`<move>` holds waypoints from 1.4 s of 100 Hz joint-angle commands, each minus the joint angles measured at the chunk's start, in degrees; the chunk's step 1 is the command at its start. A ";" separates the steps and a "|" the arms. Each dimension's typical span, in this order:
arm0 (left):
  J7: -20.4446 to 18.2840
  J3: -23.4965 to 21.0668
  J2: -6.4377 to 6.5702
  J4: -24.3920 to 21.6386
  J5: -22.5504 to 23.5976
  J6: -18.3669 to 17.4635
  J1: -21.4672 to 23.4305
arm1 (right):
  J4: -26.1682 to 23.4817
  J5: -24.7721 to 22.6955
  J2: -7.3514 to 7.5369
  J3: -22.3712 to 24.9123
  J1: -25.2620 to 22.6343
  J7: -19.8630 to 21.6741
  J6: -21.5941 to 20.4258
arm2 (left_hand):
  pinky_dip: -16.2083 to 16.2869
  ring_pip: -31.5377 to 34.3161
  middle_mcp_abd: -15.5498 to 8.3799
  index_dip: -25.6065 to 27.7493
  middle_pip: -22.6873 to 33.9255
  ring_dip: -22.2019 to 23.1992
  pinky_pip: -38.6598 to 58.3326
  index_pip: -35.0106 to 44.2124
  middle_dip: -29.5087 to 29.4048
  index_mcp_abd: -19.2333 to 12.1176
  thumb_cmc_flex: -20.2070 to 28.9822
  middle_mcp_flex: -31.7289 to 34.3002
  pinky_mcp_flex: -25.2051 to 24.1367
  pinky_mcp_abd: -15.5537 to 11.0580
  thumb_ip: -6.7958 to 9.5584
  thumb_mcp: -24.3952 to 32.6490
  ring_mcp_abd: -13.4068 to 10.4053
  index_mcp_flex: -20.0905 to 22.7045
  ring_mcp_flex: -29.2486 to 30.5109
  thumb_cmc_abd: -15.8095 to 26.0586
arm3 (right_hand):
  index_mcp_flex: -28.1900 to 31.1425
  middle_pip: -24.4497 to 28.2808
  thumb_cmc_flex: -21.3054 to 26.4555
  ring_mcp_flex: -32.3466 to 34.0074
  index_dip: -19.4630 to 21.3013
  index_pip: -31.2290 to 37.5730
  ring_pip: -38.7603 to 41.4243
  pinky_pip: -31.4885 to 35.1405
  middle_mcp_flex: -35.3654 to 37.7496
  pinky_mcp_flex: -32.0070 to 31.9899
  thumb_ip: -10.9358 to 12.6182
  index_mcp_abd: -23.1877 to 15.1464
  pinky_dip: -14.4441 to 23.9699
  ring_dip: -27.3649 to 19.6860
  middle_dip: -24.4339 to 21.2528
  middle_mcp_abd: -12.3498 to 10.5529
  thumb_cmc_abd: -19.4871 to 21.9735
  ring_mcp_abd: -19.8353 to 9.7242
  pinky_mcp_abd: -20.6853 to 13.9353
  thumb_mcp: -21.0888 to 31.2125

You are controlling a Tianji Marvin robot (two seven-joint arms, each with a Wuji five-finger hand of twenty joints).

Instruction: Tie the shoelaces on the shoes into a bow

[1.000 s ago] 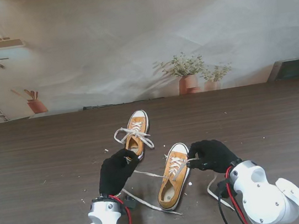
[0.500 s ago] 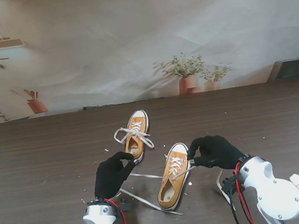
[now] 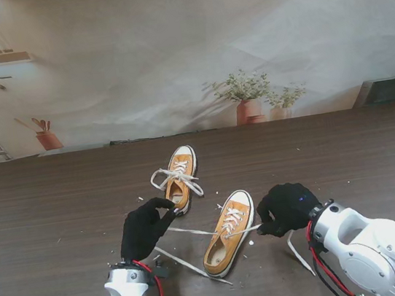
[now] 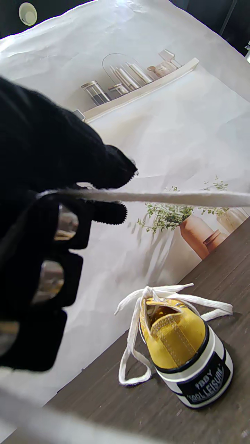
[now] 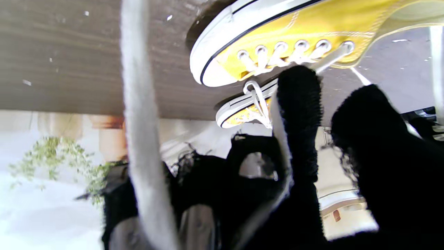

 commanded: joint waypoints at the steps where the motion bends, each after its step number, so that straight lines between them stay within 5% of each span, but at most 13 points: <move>1: -1.31 -0.21 0.20 -0.98 -0.35 -0.12 0.35 | 0.59 -0.68 0.23 -0.76 0.57 0.32 0.36 | -0.20 4.56 2.58 -1.44 2.73 1.58 14.44 -0.50 0.43 -6.91 2.77 2.17 2.51 -13.56 -1.12 -1.37 1.37 -0.09 2.46 -0.13 | 2.07 1.81 -2.74 0.82 0.21 -1.33 4.13 16.45 4.61 2.04 0.89 0.81 0.39 0.92 1.32 -0.45 0.83 -4.65 -1.52 -1.56; 21: -2.74 -1.25 0.63 -2.07 -0.02 -0.73 1.15 | 2.02 -14.90 0.54 -3.57 1.00 -6.09 5.05 | -0.44 4.51 2.57 -1.77 2.72 1.54 14.44 -1.05 0.43 -6.79 2.94 2.17 2.52 -13.61 -1.10 -1.41 1.30 -0.31 2.46 -0.13 | -10.42 1.68 -1.17 0.89 -8.17 -7.76 3.72 16.45 2.89 2.06 0.90 -1.44 -0.56 0.28 2.11 -1.74 6.01 -5.61 -2.64 -2.94; 41: -4.99 -1.48 1.06 -3.21 -0.44 -1.06 1.50 | 1.84 -27.32 1.04 -5.31 -0.05 -8.82 11.86 | -0.77 4.44 2.56 -2.60 2.72 1.48 14.44 -2.25 0.43 -6.52 3.12 2.17 2.50 -13.63 -1.12 -1.53 1.21 0.12 2.47 0.01 | -17.41 1.83 -2.12 1.03 -7.64 -8.67 3.00 16.45 0.23 2.14 1.60 -3.70 -3.33 -1.00 2.75 -3.45 8.00 -8.18 -5.78 -2.44; 46: -5.46 -1.28 1.14 -3.42 -0.60 -1.08 1.50 | 2.01 -28.33 1.05 -5.69 -0.08 -9.35 13.07 | -0.85 4.41 2.56 -2.88 2.72 1.46 14.44 -2.70 0.44 -6.32 3.06 2.17 2.49 -13.61 -1.16 -1.62 1.19 0.13 2.46 0.16 | -19.33 1.81 -3.26 1.01 -5.23 -13.09 2.94 16.45 -0.79 2.08 3.74 -3.01 -4.12 -1.95 3.11 -3.42 8.87 -8.29 -6.18 -1.54; 50: -5.81 -1.03 1.17 -3.57 -0.84 -1.08 1.48 | 2.24 -28.94 1.05 -5.96 -0.05 -9.85 13.91 | -0.92 4.36 2.55 -3.08 2.71 1.44 14.44 -3.03 0.43 -6.13 3.07 2.16 2.49 -13.59 -1.16 -1.66 1.17 0.15 2.45 0.18 | -21.74 1.74 -4.71 1.02 -0.22 -17.99 2.81 16.45 -1.60 2.01 8.27 -1.36 -4.89 -2.45 3.22 -3.51 9.94 -8.66 -6.44 0.16; 67: -8.00 0.55 1.32 -3.82 -2.80 -0.62 1.01 | 3.89 -26.60 0.79 -7.23 -0.19 -13.57 16.13 | -1.52 4.13 2.44 -4.63 2.58 1.31 14.44 -6.22 0.40 -5.22 3.24 2.17 2.43 -13.33 -1.12 -2.04 1.07 0.30 2.47 0.31 | -37.48 1.40 0.77 1.06 5.95 -18.41 1.90 16.45 -6.82 1.41 9.57 -0.74 -10.58 -5.61 2.86 -3.30 11.58 -9.00 -7.12 1.48; 86: -9.97 2.79 1.38 -2.90 -4.60 0.26 -0.74 | 6.38 -20.85 0.21 -8.03 -0.83 -21.00 16.13 | -2.05 3.89 2.38 -5.93 2.36 1.19 14.44 -11.63 0.37 -4.71 2.59 2.19 2.45 -13.49 -1.00 -1.77 1.07 0.55 2.48 0.28 | -48.51 1.87 4.68 1.00 7.98 -14.33 2.02 16.45 -7.57 1.23 9.88 -3.28 -11.61 -6.65 2.01 -2.24 8.66 -8.43 -6.83 4.61; 123: -10.39 5.53 1.05 -1.71 -6.25 1.61 -2.61 | 11.60 -11.90 -1.38 -10.10 -1.08 -31.82 16.60 | -2.26 3.72 2.43 -5.64 2.15 1.14 14.44 -18.92 0.37 -3.14 0.43 2.20 2.41 -13.27 -1.70 1.33 1.13 1.99 2.47 0.10 | -56.49 0.74 4.13 0.93 7.18 -11.60 -3.30 8.41 -13.22 -0.16 9.75 -5.41 -15.55 -12.22 1.00 -2.03 10.89 -4.68 -0.77 4.11; 140: -6.07 4.54 0.74 -1.97 -2.19 1.81 -1.66 | 11.26 -10.15 -1.82 -8.07 -2.32 -33.38 14.77 | -2.20 3.71 2.43 -5.22 2.15 1.14 14.44 -18.91 0.37 -3.00 0.24 2.20 2.44 -13.36 -1.81 1.84 1.13 2.89 2.48 -0.17 | -55.43 -1.63 -2.99 0.79 6.14 -12.72 -11.41 -2.28 -19.00 -2.01 9.33 -5.33 -19.67 -18.27 -1.41 0.05 10.09 0.65 7.13 3.84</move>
